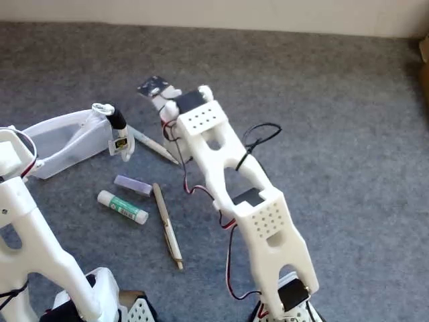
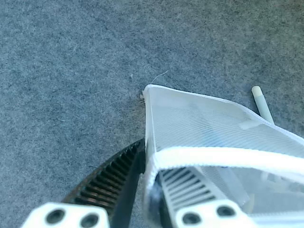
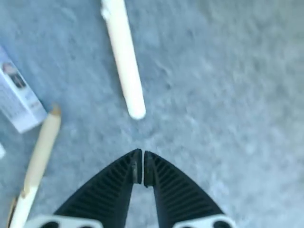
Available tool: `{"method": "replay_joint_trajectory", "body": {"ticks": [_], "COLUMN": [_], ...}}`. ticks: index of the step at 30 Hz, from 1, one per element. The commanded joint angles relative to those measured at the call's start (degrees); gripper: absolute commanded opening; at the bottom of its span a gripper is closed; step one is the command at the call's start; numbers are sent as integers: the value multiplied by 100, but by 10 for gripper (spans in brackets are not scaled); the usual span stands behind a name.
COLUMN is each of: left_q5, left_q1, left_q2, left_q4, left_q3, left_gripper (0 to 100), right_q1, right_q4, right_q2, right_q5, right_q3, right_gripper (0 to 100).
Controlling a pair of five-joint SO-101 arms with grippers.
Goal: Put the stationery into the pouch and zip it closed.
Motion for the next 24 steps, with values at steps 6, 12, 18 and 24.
{"method": "replay_joint_trajectory", "body": {"ticks": [6,12,18,24], "left_q5": [79,79,79,79], "left_q1": [-66,-66,-66,-66], "left_q2": [-22,-22,-22,-22], "left_q4": [-158,-158,-167,-167], "left_q3": [4,4,4,4], "left_gripper": [27,27,27,27], "right_q1": [268,277,215,-31], "right_q4": [725,725,716,699], "right_q2": [-127,-145,-154,-101], "right_q5": [53,35,35,35], "right_q3": [-365,-400,-409,-1429], "right_gripper": [7,80,142,142]}}
